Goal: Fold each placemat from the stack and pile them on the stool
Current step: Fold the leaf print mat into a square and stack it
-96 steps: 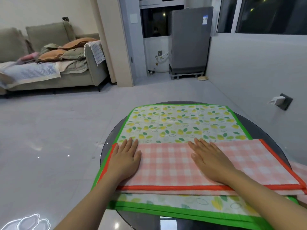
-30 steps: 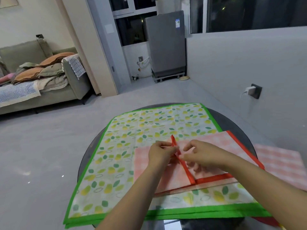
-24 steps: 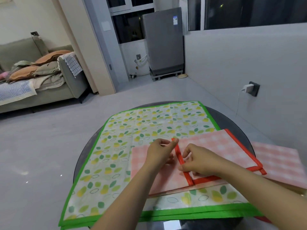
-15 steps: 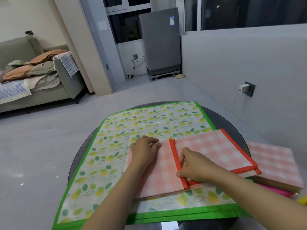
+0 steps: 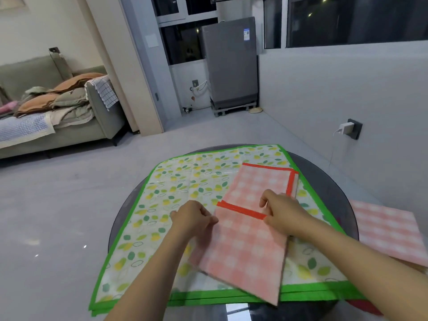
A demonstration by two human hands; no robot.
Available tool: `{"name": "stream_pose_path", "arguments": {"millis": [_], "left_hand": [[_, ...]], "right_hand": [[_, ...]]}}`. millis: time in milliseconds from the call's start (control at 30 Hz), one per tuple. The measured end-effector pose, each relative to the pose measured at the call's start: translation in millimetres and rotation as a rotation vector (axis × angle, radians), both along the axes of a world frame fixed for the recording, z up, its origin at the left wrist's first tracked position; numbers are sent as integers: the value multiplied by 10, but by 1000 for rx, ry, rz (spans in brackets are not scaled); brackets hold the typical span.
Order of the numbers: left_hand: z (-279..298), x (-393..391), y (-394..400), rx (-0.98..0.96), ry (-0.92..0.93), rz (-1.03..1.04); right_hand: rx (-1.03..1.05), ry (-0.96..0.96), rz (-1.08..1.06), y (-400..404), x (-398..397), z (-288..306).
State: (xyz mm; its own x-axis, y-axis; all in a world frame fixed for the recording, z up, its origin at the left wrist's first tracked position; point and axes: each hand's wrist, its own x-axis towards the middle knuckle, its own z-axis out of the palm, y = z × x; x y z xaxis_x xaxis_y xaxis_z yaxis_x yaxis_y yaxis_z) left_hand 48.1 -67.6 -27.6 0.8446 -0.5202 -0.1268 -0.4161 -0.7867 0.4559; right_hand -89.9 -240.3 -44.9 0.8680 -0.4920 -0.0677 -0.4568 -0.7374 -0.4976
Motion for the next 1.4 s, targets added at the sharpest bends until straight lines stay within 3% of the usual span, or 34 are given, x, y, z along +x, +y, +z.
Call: {"name": "stream_pose_path", "arguments": {"millis": [200, 333, 433, 633, 767, 1100, 1333, 1400], "left_hand": [[40, -147, 275, 73, 17, -9], [34, -291, 311, 47, -219, -40], [-70, -451, 292, -23, -401, -199], [-333, -625, 200, 94, -218, -320], [-455, -607, 209, 139, -246, -321], [-482, -558, 237, 209, -248, -317], [-324, -574, 131, 130, -396, -290], [-292, -516, 77, 44, -412, -282]], "right_hand": [[-63, -182, 101, 5, 169, 9], [-258, -127, 111, 87, 155, 14], [-323, -141, 131, 281, 56, 39], [-250, 47, 283, 678, -176, -72], [-295, 87, 308, 624, -188, -212], [-287, 187, 61, 259, -353, -256], [-458, 130, 103, 236, -289, -79], [-356, 19, 176, 180, -248, -5]]}}
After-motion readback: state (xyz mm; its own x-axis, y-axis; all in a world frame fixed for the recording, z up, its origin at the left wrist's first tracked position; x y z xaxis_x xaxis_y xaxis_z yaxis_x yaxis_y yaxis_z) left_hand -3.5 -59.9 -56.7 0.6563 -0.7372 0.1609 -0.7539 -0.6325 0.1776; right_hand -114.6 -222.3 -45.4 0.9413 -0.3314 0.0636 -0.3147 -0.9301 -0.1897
